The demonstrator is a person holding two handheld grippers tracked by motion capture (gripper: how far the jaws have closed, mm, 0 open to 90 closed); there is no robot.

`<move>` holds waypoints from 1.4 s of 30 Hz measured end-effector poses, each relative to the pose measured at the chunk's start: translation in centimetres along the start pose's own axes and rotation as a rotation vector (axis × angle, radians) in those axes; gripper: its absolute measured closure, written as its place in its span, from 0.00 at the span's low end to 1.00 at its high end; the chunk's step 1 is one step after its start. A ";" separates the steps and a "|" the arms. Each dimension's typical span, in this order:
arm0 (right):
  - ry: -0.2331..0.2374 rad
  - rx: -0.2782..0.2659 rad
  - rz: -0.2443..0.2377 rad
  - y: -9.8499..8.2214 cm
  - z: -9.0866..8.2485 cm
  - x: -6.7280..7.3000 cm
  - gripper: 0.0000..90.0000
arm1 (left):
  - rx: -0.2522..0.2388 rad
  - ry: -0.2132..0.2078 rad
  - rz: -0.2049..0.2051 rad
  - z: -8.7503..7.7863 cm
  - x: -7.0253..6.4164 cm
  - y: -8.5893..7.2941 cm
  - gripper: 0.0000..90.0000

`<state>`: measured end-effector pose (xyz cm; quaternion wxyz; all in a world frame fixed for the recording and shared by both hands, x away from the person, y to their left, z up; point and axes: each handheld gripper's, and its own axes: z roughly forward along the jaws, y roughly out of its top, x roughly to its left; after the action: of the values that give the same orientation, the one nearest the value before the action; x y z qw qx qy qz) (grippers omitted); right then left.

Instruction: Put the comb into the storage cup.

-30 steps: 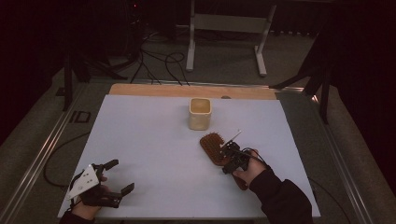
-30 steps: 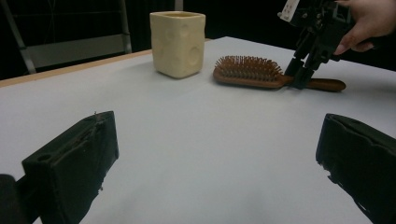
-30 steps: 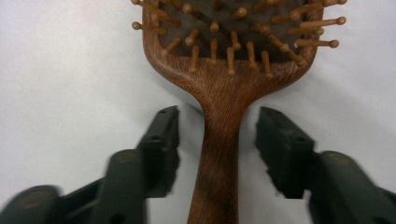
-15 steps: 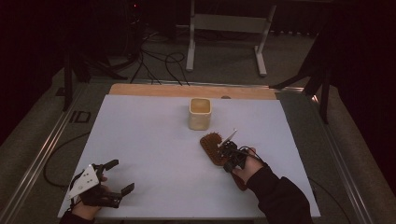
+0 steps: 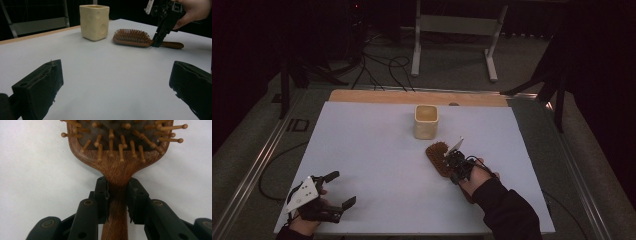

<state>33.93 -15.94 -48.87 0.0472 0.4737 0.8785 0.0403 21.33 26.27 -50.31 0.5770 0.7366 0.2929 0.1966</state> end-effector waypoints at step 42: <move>0.039 -0.352 -0.075 -4.0 -0.7 -0.1 0.82 | 0.016 0.006 -0.012 0.2 0.2 -0.1 0.00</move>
<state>30.53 -18.21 -48.66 0.1140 0.4244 0.8756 0.2008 21.56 26.22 -50.48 0.5715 0.7388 0.3006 0.1927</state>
